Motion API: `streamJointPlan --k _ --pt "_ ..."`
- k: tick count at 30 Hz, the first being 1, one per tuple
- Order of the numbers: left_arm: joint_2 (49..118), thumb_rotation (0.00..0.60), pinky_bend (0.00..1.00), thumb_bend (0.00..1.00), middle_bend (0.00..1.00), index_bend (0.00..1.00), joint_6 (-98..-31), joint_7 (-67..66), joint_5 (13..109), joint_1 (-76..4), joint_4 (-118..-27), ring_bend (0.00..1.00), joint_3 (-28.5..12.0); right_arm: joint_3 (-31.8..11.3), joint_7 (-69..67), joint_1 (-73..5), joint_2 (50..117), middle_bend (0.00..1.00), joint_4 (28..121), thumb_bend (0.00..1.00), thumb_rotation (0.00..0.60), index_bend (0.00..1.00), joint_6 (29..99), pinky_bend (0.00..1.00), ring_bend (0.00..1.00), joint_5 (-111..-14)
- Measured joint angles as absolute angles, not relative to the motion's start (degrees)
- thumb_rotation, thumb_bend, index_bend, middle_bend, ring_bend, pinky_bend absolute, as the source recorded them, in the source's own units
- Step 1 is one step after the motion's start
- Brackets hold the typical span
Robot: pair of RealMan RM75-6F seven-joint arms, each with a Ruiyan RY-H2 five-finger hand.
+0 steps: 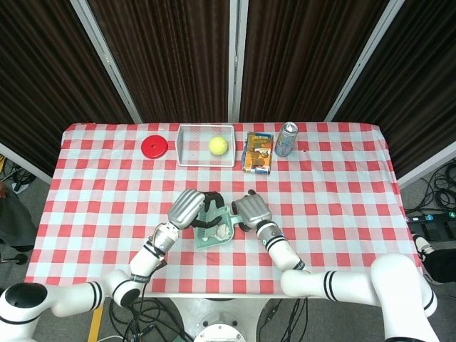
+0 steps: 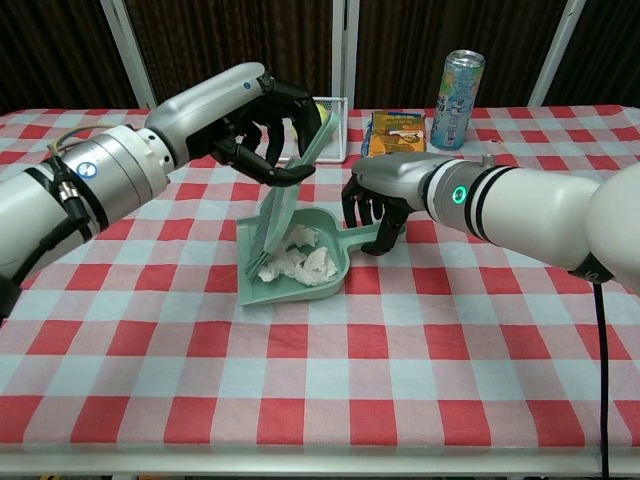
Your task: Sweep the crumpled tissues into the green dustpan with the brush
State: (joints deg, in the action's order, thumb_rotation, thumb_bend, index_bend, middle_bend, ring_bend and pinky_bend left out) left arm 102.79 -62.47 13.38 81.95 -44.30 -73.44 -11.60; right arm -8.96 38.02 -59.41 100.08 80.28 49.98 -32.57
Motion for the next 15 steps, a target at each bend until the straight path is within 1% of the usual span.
streamJointPlan --k 3,8,12,15 --pt "102.1 0.6 0.87 0.51 0.58 0.56 -62.75 12.57 82.19 -44.23 -73.71 0.63 -11.56 -8.88 37.9 -59.3 100.27 0.59 80.17 0.38 0.6 0.6 50.43 0.15 0.31 -32.71" --pt "100.67 0.6 0.87 0.51 0.58 0.56 -63.71 11.64 82.92 -43.7 -74.61 0.62 -11.02 -8.82 38.45 -59.31 100.29 0.52 80.38 0.27 0.6 0.41 51.1 0.15 0.26 -32.21" --pt "99.3 0.6 0.87 0.51 0.58 0.56 -64.42 10.56 83.66 -43.25 -75.03 0.62 -10.46 -8.63 39.19 -59.27 100.36 0.43 81.06 0.12 0.6 0.27 52.17 0.15 0.21 -31.9" --pt "98.17 0.6 0.87 0.51 0.58 0.56 -65.03 10.49 83.78 -42.77 -75.34 0.62 -10.4 -8.51 39.53 -59.11 100.27 0.35 81.77 0.07 0.6 0.17 53.1 0.15 0.17 -32.06"
